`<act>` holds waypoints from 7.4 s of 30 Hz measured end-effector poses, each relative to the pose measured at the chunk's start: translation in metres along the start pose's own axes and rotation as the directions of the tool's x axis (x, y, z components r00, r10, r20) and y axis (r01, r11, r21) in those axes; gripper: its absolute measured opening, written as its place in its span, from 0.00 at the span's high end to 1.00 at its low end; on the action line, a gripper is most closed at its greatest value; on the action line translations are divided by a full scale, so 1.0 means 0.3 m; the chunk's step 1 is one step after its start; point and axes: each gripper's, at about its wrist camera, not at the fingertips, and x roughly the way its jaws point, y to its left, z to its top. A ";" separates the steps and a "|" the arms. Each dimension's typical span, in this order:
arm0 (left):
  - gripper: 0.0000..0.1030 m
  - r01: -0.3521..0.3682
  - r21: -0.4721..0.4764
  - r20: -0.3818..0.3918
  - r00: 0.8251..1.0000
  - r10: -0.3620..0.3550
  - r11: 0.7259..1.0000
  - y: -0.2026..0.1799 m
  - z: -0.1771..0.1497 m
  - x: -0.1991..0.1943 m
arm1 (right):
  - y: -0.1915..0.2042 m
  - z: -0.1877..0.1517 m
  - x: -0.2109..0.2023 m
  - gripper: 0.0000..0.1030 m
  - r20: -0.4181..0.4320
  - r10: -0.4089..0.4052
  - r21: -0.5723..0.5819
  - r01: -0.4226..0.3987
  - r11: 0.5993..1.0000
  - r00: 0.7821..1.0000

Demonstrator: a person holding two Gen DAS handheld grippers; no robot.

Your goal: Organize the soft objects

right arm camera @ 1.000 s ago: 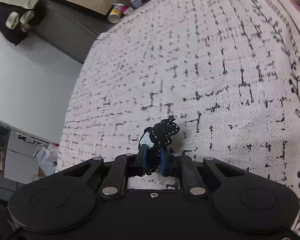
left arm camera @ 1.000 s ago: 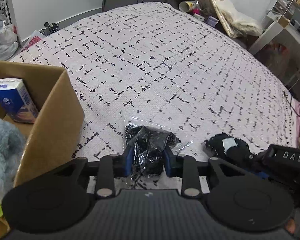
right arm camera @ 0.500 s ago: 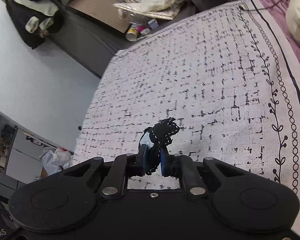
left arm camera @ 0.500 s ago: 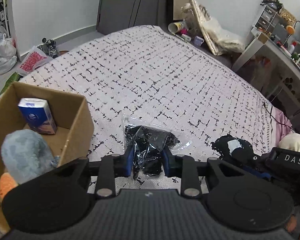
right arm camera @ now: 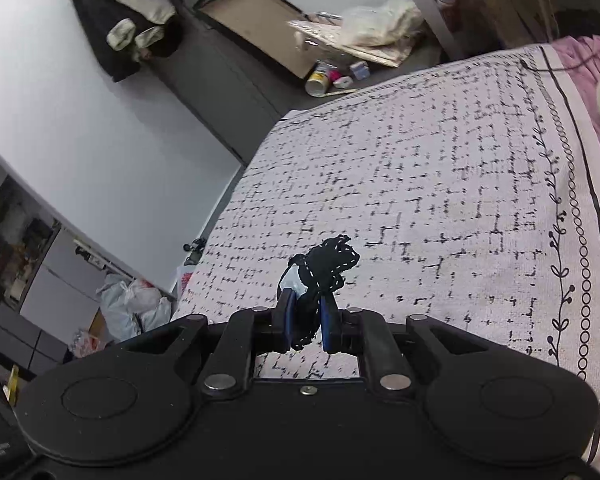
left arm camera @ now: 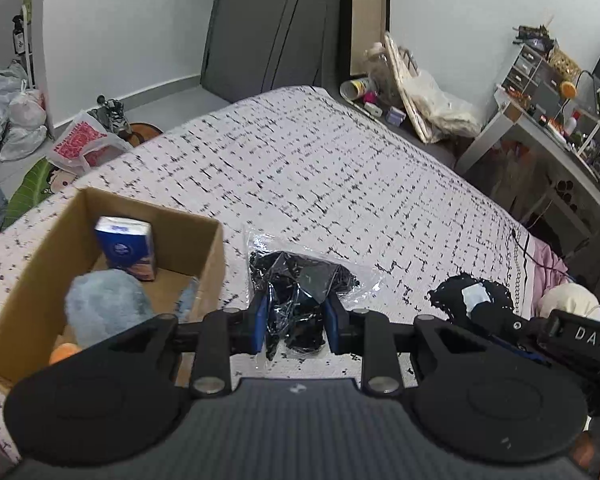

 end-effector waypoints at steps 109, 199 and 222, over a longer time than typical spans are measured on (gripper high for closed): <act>0.23 -0.043 -0.159 -0.034 0.999 0.038 0.986 0.488 0.089 -0.121 | 0.415 -0.190 0.083 0.27 -0.064 -0.011 -0.333 -0.011 0.943 0.998; 0.01 -0.018 0.232 0.047 0.999 0.007 0.973 0.289 -0.176 -0.735 | 0.404 -0.379 -0.626 0.00 0.038 -0.047 -0.362 0.057 0.930 0.998; 0.01 -0.004 0.244 0.040 0.999 -0.006 0.970 0.277 -0.199 -0.742 | 0.393 -0.388 -0.640 0.00 0.049 -0.060 -0.342 0.073 0.937 0.997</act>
